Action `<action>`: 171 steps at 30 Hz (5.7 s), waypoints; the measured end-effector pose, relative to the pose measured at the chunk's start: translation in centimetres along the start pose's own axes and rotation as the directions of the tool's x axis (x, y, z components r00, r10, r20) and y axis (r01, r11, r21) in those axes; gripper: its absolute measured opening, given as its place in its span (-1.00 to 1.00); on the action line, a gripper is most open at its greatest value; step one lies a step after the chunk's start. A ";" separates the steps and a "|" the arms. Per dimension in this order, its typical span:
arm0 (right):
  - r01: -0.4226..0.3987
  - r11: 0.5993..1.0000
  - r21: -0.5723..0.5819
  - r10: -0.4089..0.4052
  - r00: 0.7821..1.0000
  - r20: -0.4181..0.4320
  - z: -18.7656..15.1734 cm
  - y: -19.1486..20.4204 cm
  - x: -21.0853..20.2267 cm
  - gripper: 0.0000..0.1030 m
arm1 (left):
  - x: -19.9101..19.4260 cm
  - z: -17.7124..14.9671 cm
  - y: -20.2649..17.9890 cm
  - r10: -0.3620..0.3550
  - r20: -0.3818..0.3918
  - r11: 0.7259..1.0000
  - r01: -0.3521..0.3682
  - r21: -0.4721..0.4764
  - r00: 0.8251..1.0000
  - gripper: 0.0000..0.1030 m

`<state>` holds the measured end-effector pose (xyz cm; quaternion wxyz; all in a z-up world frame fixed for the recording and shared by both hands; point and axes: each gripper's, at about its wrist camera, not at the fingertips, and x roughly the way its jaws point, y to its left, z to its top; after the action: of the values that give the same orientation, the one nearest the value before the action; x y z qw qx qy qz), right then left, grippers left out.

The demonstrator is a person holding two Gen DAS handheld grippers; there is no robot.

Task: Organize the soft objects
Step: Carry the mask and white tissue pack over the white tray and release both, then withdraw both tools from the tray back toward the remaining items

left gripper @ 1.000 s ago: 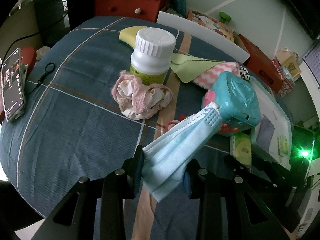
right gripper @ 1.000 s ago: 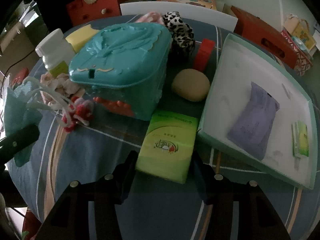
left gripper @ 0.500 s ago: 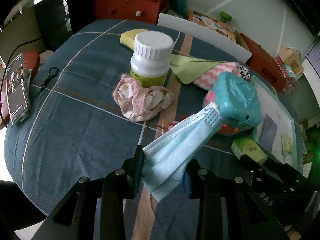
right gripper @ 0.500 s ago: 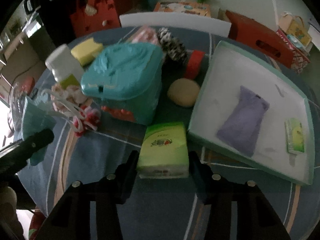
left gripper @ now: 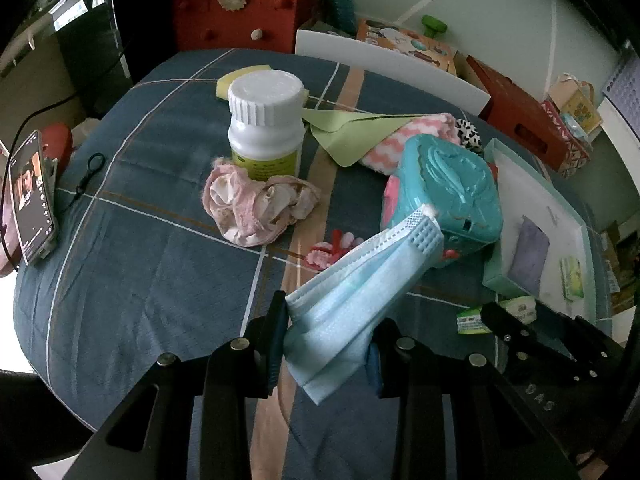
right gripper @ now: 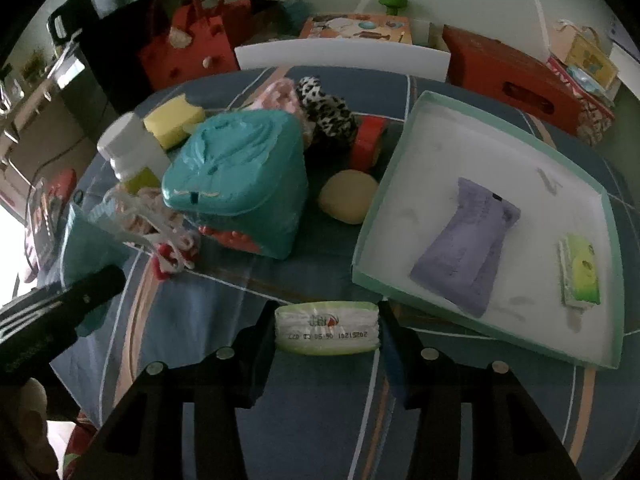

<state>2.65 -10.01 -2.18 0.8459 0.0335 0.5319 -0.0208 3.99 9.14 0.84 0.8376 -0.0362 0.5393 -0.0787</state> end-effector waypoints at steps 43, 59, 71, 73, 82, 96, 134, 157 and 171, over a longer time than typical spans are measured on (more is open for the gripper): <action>0.173 0.951 0.256 -0.214 0.967 0.140 4.7 -10.4 -7.1 -0.04 | -5.0 6.0 -9.7 -0.104 0.110 0.982 0.084 0.169 0.989 -0.32; 0.232 0.834 0.500 -0.307 0.949 0.073 5.1 -23.0 -4.9 -0.04 | 5.4 9.9 -25.1 -0.158 -0.090 0.918 0.179 0.353 0.983 -0.31; 0.277 0.816 0.508 -0.331 0.944 0.017 4.8 -24.1 -3.6 0.43 | 8.8 10.8 -25.9 -0.148 -0.086 0.945 0.166 0.282 0.985 0.82; 0.289 0.825 0.485 -0.337 0.941 0.014 5.0 -23.5 -3.5 0.49 | 8.4 10.7 -25.4 -0.147 -0.075 0.947 0.163 0.276 0.986 0.86; 0.315 0.839 0.444 -0.362 0.932 0.022 5.3 -22.1 -4.1 0.68 | 5.0 10.4 -22.7 -0.179 -0.019 0.953 0.178 0.246 0.984 0.86; 0.264 0.865 0.426 -0.317 0.947 0.058 6.0 -20.2 -3.9 0.69 | 0.5 8.7 -17.5 -0.171 0.100 0.972 0.151 0.182 0.980 0.87; 0.187 0.973 0.138 -0.199 0.977 0.076 6.7 -7.8 -0.7 0.69 | -0.5 9.6 -3.1 -0.144 0.145 0.984 0.158 -0.085 0.979 0.88; 0.274 0.961 0.025 -0.274 0.948 0.159 7.9 -6.6 -4.3 1.00 | -0.4 9.9 -0.3 -0.222 0.154 0.957 0.245 -0.156 0.963 0.88; 0.343 0.924 -0.171 -0.335 0.939 0.074 6.9 -5.6 -2.9 1.00 | -0.2 9.9 0.5 -0.236 0.155 0.948 0.262 -0.181 0.959 0.88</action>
<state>7.17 -16.16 3.22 0.8404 -0.1364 0.5109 -0.1190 13.00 9.43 5.06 0.8466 -0.1930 0.4794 -0.1271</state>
